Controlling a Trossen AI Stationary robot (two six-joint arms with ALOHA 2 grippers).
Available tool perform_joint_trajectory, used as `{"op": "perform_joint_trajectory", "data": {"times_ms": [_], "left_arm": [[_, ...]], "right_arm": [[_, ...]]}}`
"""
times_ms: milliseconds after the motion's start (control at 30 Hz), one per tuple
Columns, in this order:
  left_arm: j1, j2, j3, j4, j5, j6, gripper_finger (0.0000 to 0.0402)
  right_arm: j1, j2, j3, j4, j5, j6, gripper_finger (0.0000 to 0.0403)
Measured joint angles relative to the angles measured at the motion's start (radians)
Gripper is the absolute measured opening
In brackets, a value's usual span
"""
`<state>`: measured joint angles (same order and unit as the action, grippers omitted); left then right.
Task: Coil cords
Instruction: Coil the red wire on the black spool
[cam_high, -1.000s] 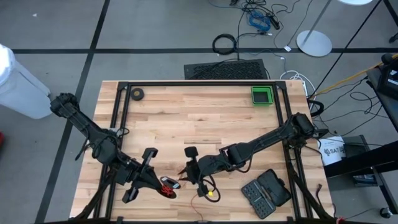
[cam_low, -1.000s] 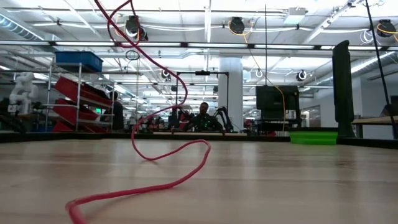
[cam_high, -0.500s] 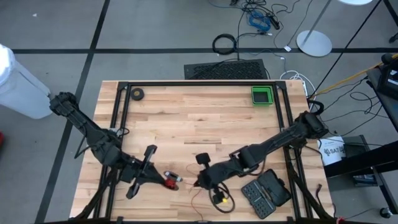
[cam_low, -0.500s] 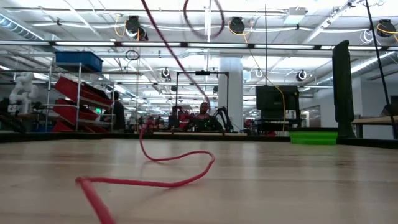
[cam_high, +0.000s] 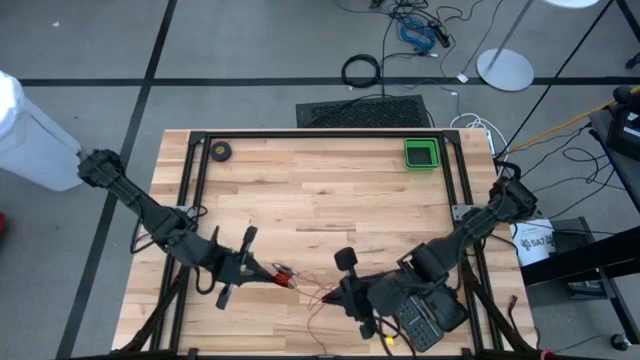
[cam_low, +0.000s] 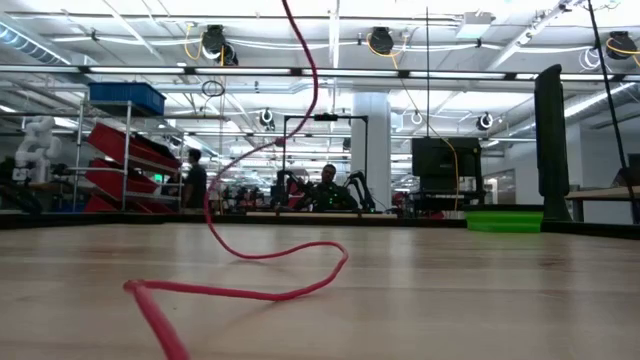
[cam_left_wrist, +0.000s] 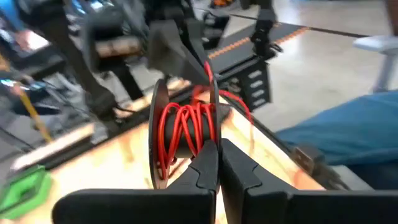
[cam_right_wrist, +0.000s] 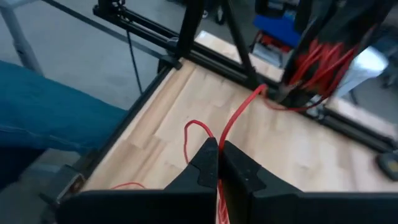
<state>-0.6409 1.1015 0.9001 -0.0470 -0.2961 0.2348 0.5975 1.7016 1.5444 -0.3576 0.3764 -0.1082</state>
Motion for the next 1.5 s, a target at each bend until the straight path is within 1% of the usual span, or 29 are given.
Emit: {"op": "perform_joint_trajectory", "data": {"times_ms": [167, 333, 533, 667, 800, 933, 1133, 1233, 1333, 1500], "left_arm": [[0.031, 0.003, 0.0, -0.017, 0.179, -0.049, 0.0006], [0.049, 0.025, 0.0, -0.016, 0.247, -0.073, 0.0006], [0.082, 0.078, 0.0, -0.014, 0.353, -0.093, 0.0006], [0.108, 0.117, 0.0, 0.01, 0.426, -0.098, 0.0006], [0.127, 0.155, 0.0, 0.088, 0.526, -0.095, 0.0006], [0.134, 0.186, 0.001, 0.159, 0.592, -0.07, 0.0006], [0.134, 0.241, 0.067, 0.168, 0.668, -0.064, 0.0006], [0.123, 0.27, 0.101, 0.169, 0.691, -0.052, 0.0006], [0.11, 0.298, 0.135, 0.159, 0.69, -0.023, 0.0006], [0.084, 0.335, 0.177, 0.158, 0.695, 0.023, 0.0006]], "right_arm": [[0.032, -0.004, 0.0, 0.007, 0.091, -0.095, 0.0], [0.035, -0.004, 0.0, 0.085, 0.105, -0.179, 0.0], [0.035, -0.004, 0.0, 0.228, 0.18, -0.325, 0.0], [0.02, -0.004, 0.0, 0.309, 0.182, -0.387, 0.0], [-0.009, -0.001, 0.0, 0.325, 0.182, -0.365, 0.0], [-0.041, 0.02, 0.001, 0.329, 0.176, -0.342, 0.0], [-0.082, 0.053, 0.001, 0.332, 0.168, -0.344, 0.0], [-0.097, 0.064, 0.001, 0.332, 0.164, -0.328, 0.0], [-0.108, 0.066, 0.001, 0.33, 0.138, -0.299, 0.0], [-0.114, 0.064, 0.001, 0.33, 0.029, -0.273, 0.0]]}}
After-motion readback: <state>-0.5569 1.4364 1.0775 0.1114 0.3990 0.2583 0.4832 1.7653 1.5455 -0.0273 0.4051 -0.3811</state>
